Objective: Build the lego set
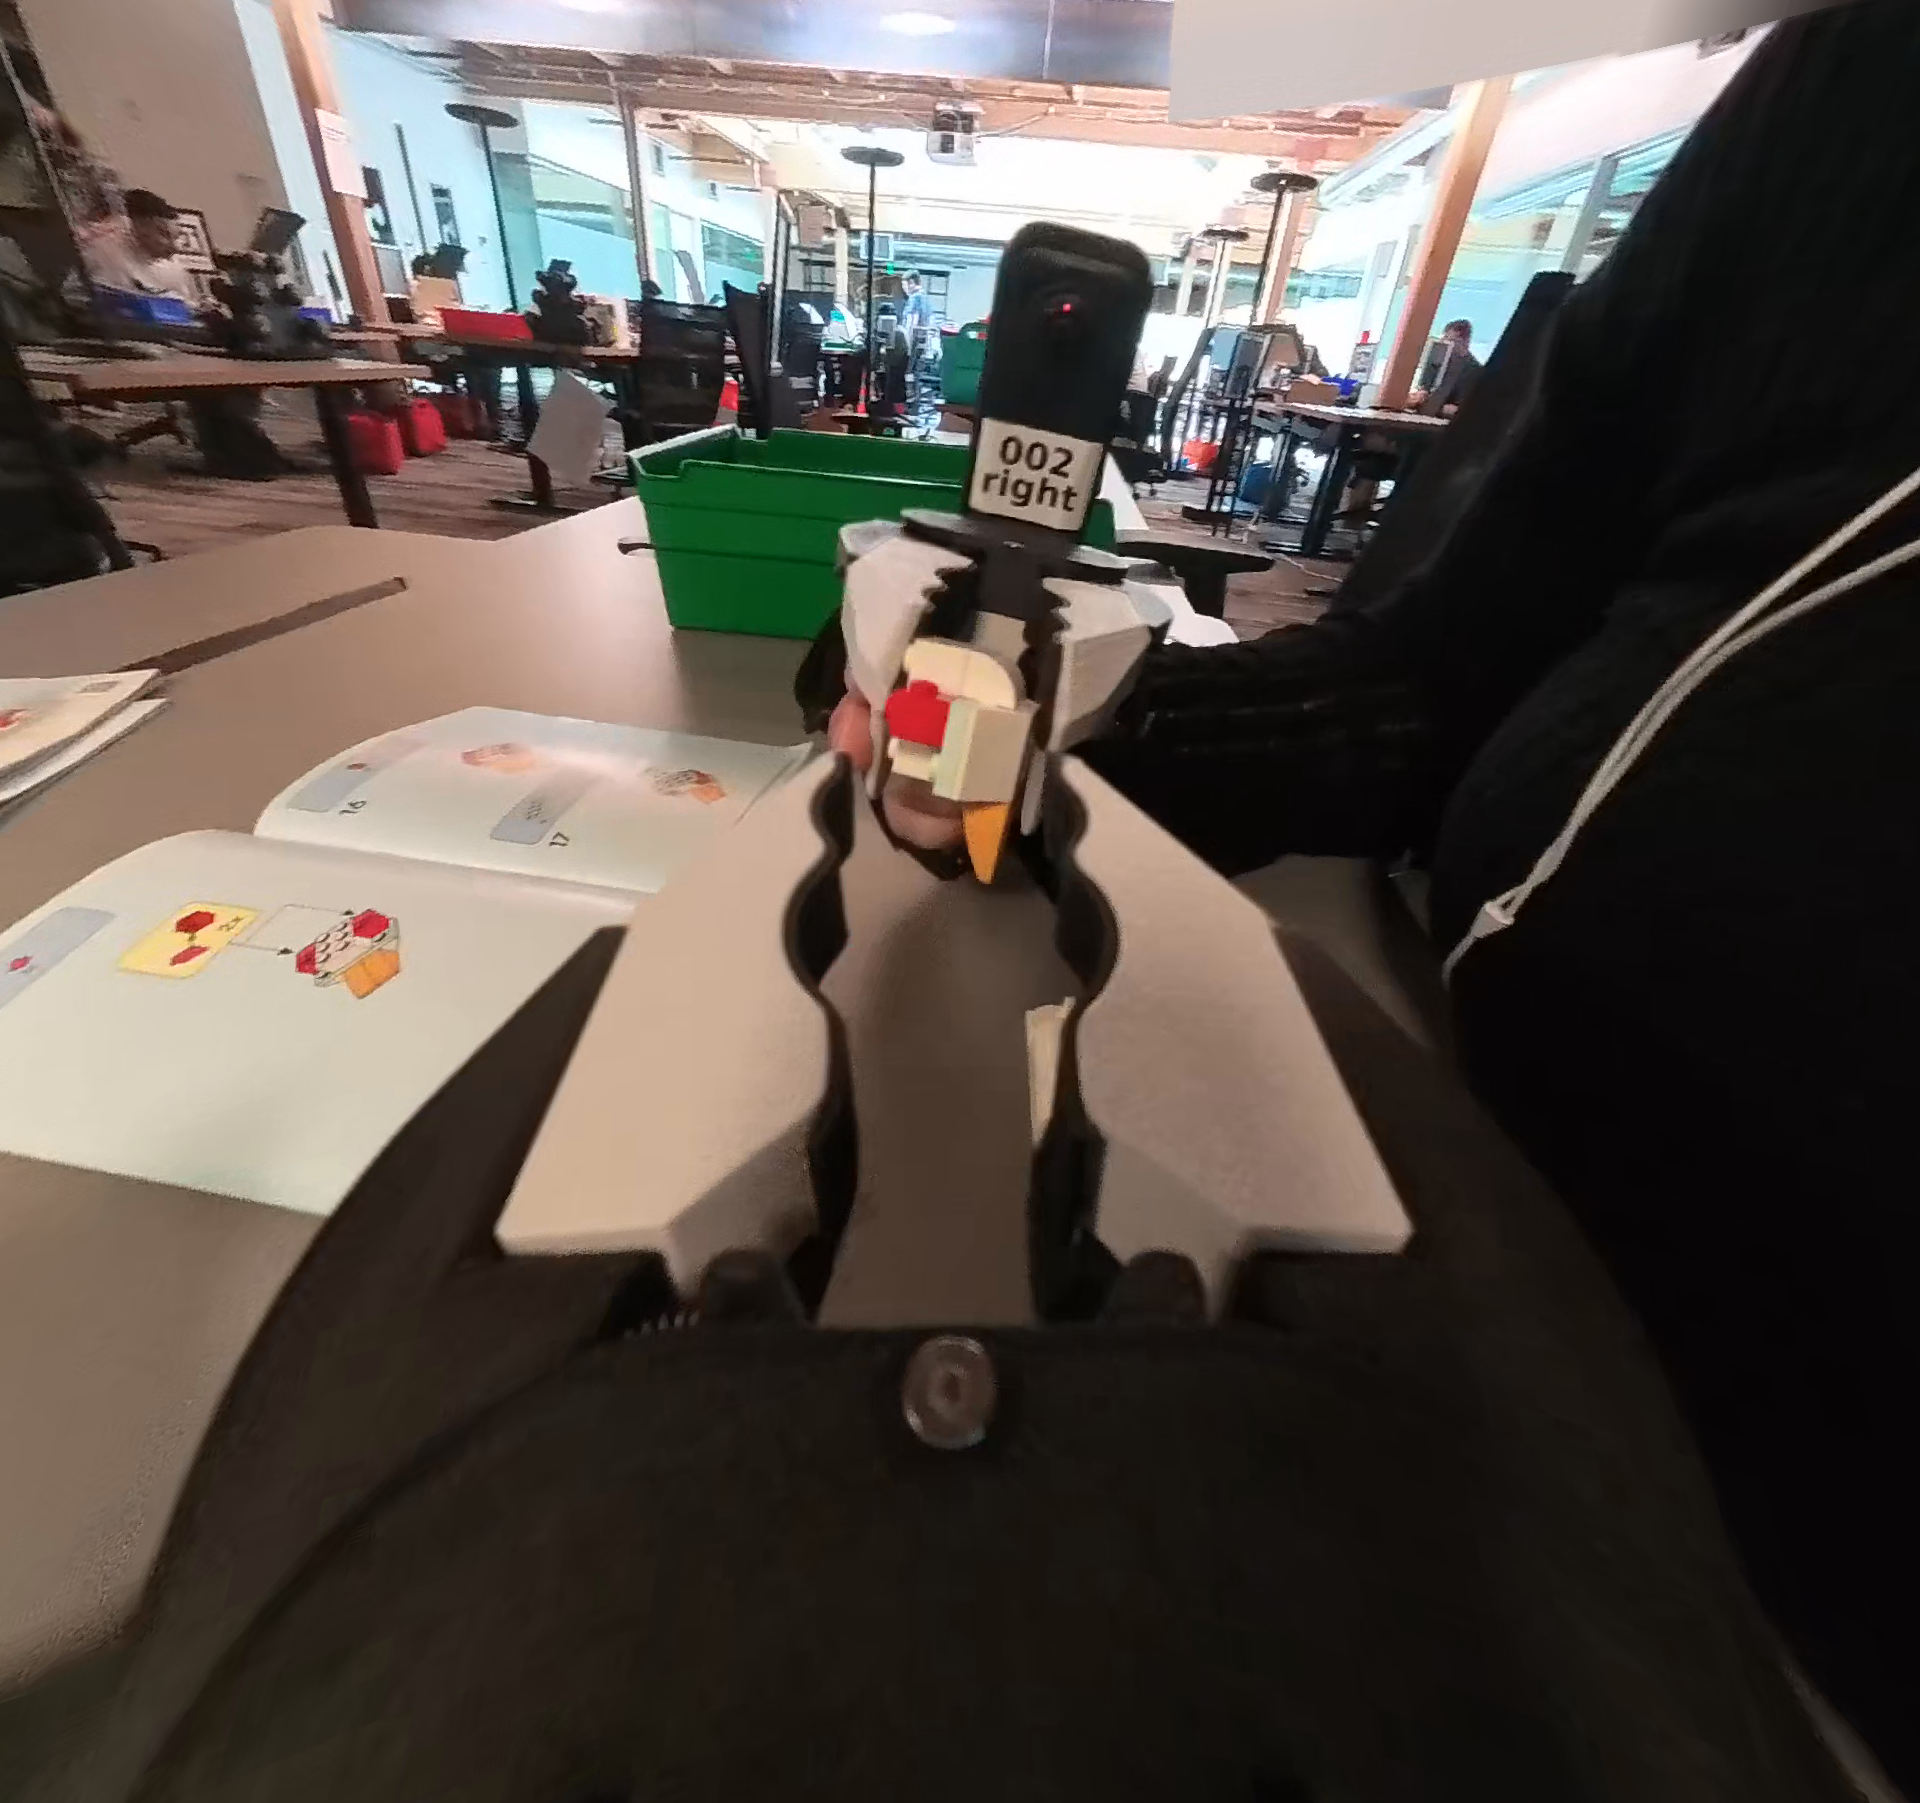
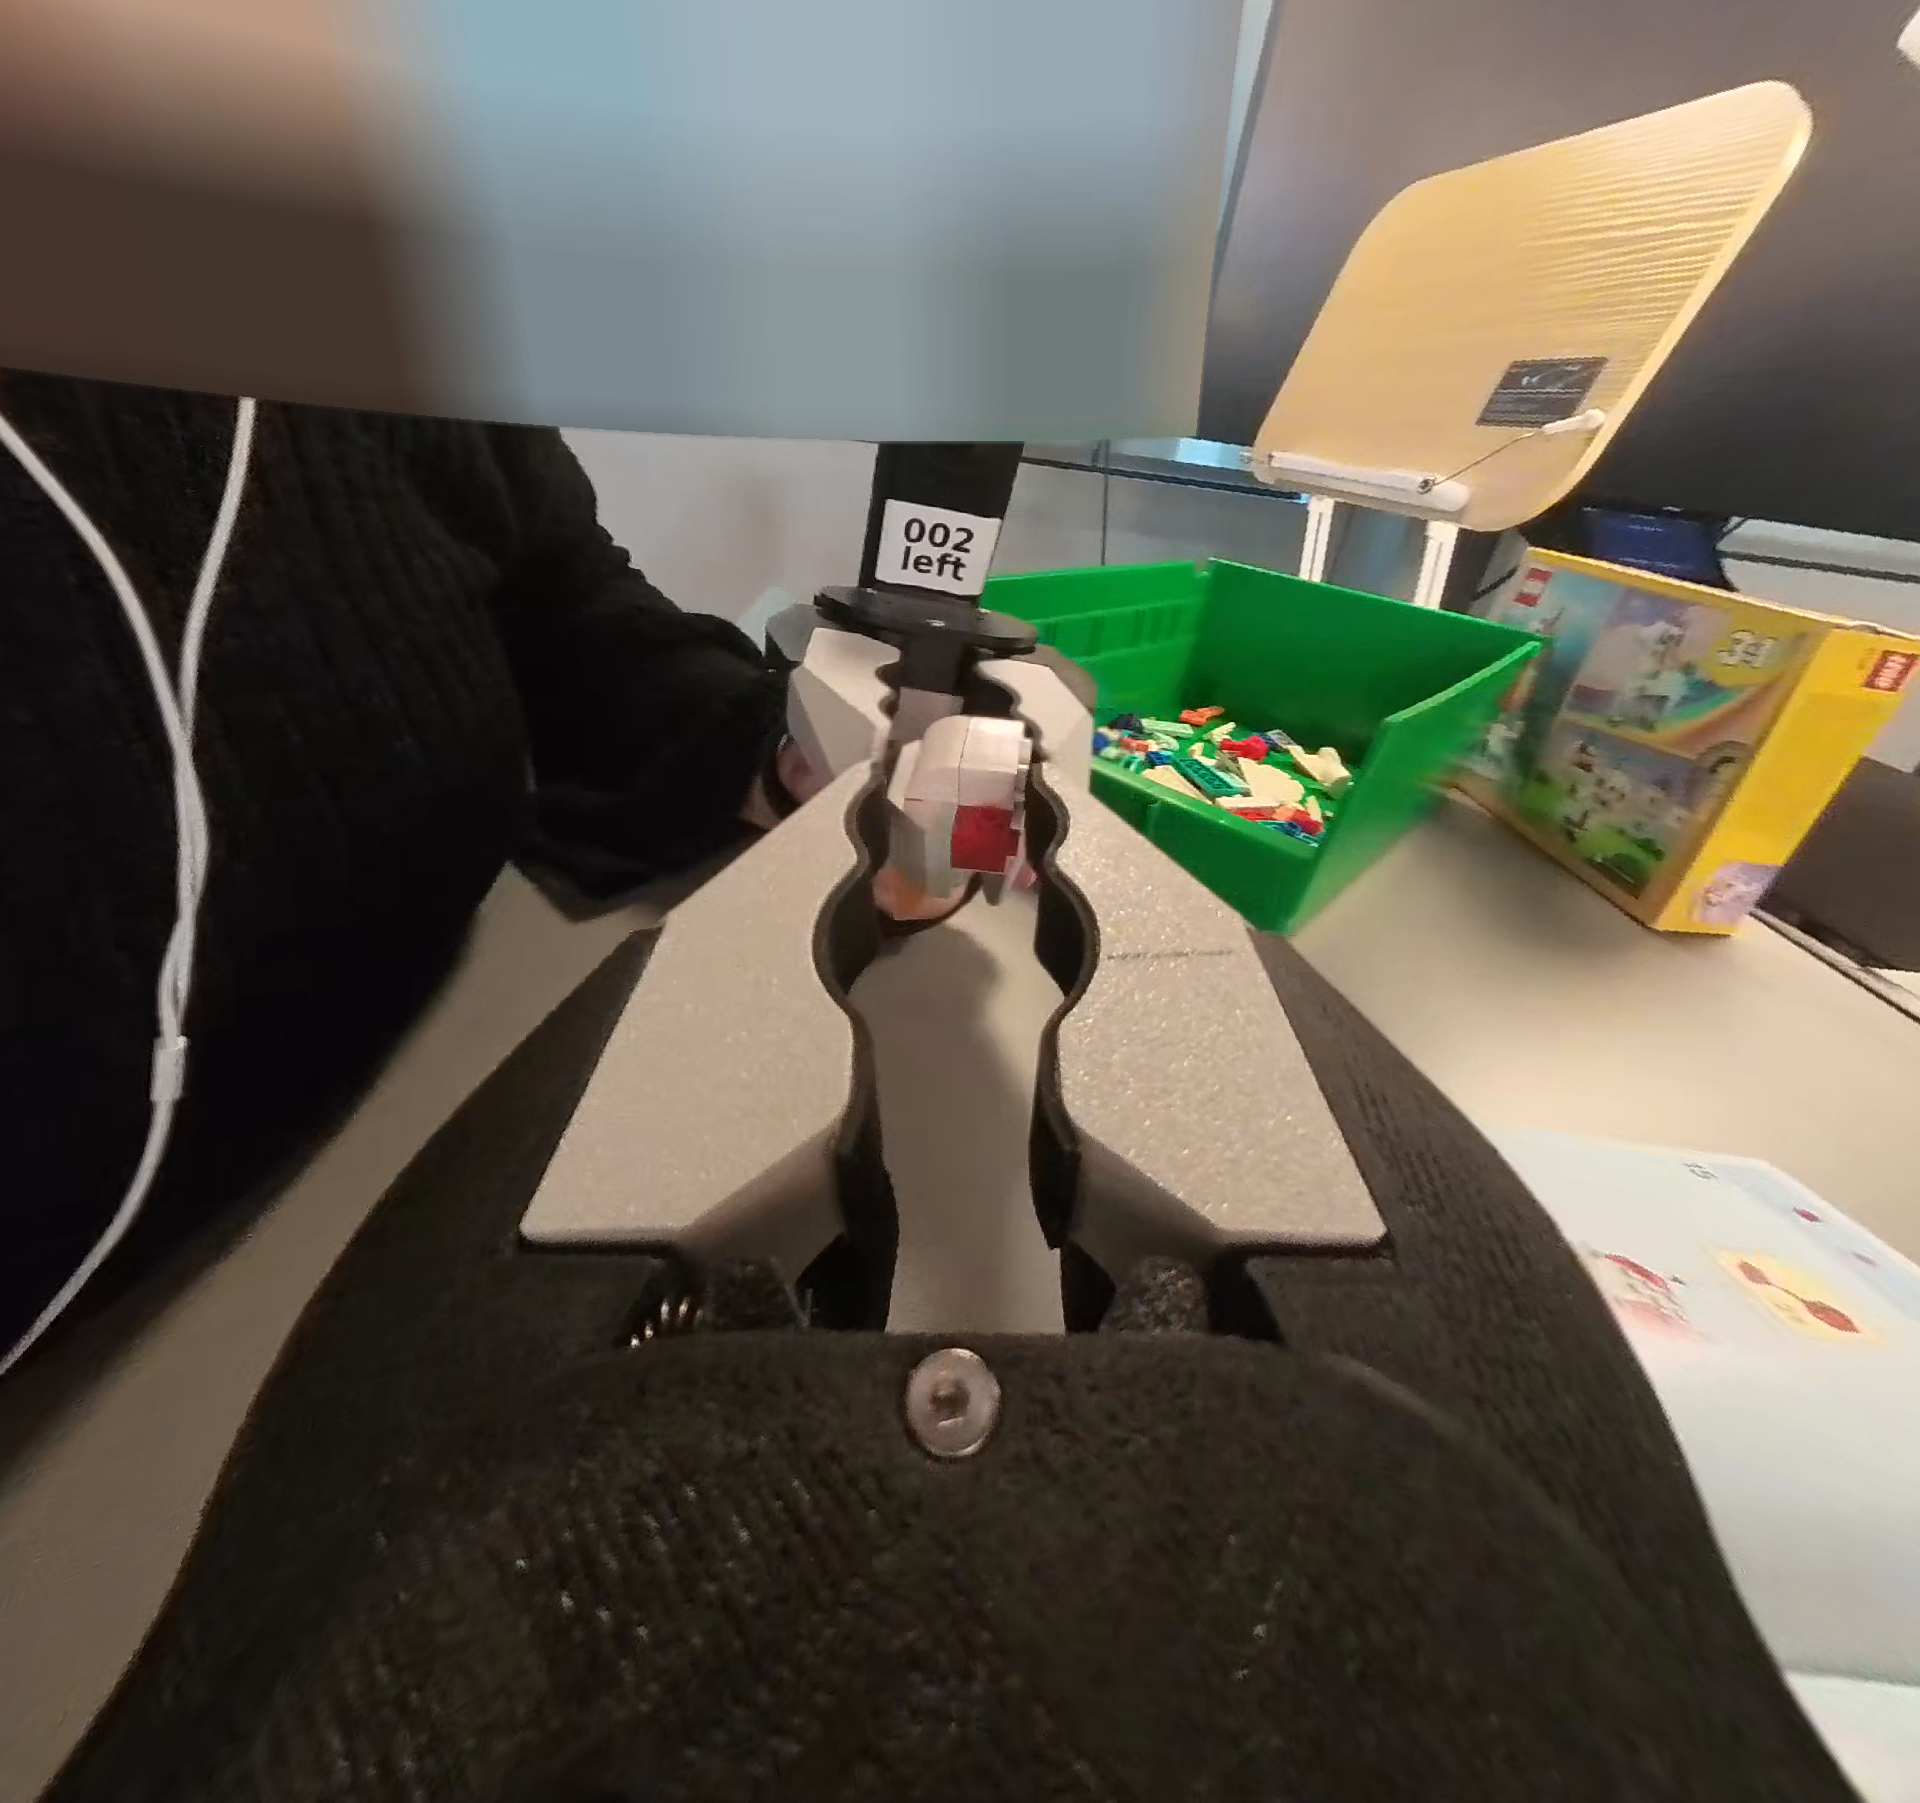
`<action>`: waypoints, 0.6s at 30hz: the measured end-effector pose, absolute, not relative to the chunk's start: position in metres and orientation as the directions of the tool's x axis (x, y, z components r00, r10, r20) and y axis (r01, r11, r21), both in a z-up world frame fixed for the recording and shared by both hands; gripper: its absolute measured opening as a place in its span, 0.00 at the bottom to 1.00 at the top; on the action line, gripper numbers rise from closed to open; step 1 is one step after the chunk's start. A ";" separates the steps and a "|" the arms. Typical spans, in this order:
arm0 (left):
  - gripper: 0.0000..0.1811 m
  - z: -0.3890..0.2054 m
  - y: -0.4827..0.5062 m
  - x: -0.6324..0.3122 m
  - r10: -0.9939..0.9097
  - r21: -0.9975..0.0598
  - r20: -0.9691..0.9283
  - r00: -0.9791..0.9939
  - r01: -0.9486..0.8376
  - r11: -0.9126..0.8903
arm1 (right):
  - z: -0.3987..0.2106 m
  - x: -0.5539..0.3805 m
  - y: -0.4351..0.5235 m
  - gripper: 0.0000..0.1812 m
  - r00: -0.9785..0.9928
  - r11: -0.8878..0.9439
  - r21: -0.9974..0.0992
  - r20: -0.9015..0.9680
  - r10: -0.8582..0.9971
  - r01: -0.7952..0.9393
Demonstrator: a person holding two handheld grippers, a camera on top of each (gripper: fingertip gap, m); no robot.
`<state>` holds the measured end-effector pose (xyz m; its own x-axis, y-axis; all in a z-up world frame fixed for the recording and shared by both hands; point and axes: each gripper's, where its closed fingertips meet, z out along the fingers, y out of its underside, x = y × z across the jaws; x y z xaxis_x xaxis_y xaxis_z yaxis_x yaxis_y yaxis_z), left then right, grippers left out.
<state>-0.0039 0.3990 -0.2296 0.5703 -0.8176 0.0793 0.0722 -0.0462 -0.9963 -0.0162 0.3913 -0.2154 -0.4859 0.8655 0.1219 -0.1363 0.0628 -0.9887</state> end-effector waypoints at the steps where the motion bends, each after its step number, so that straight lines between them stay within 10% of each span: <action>1: 0.17 -0.229 0.398 -0.003 -0.823 -0.996 0.084 0.562 0.077 -0.050 | -0.216 -0.016 0.391 0.13 -0.492 0.056 -0.990 0.115 0.863 -0.132; 7: 0.13 -0.231 0.405 -0.008 -0.784 -0.995 0.099 0.613 0.070 -0.071 | -0.220 -0.013 0.405 0.20 -0.453 0.112 -0.991 0.134 0.881 -0.075; 13: 0.13 -0.232 0.430 -0.051 -0.589 -0.996 0.089 0.803 0.078 -0.044 | -0.301 0.012 0.465 0.12 -0.334 0.224 -0.862 0.068 0.940 0.454; 18: 0.13 -0.235 0.436 -0.061 -0.536 -0.996 0.093 0.839 0.078 -0.051 | -0.325 0.013 0.464 0.12 -0.327 0.218 -0.792 0.024 0.945 0.571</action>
<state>-0.0614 0.4360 -0.2347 0.8392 -0.5358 0.0934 0.0780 -0.0514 -0.9956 0.0135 0.4643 -0.3252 -0.3268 0.9448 0.0239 0.5709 0.2175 -0.7916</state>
